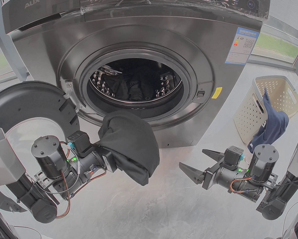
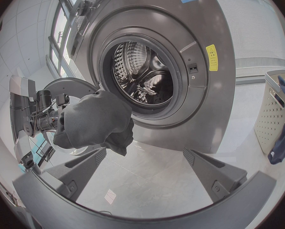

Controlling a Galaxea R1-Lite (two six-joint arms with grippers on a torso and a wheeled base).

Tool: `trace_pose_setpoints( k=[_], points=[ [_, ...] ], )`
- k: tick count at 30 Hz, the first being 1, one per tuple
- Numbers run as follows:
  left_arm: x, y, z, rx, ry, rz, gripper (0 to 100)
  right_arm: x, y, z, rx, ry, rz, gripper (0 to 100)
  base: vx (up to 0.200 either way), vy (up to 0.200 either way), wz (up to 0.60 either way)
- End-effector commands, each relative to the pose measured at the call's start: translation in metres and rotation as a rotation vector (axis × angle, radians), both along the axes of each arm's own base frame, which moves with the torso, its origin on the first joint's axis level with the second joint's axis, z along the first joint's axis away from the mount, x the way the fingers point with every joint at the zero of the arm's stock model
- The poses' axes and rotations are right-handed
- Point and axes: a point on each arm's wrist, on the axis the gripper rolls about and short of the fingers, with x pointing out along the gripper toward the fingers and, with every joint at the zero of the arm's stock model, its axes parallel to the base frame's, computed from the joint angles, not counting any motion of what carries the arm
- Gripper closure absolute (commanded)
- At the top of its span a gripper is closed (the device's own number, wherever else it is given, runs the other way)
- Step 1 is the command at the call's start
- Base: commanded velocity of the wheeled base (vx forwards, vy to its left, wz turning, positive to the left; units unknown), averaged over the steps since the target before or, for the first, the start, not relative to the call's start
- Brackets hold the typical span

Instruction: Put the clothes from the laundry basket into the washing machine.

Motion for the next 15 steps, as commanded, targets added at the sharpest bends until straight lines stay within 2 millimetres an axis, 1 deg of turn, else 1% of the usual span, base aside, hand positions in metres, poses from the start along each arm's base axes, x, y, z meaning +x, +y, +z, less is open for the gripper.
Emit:
trace_pose_setpoints(
  k=[1, 6, 15],
  points=[
    [0.0002, 0.0, -0.001, 0.002, 0.004, 0.0, 100, -0.0003, 0.0015, -0.0015, -0.003, 0.004, 0.005, 0, 0.2, 0.0, 0.0],
    [-0.0001, -0.0004, -0.0016, 0.004, 0.004, -0.001, 100, -0.002, 0.0029, -0.0013, -0.003, 0.004, 0.013, 0, 0.2, 0.0, 0.0],
    [-0.0006, -0.0001, -0.0022, 0.005, 0.007, 0.0, 100, -0.0034, 0.0028, -0.0023, -0.007, 0.009, 0.018, 0, 0.0, 0.0, 0.0]
  ],
)
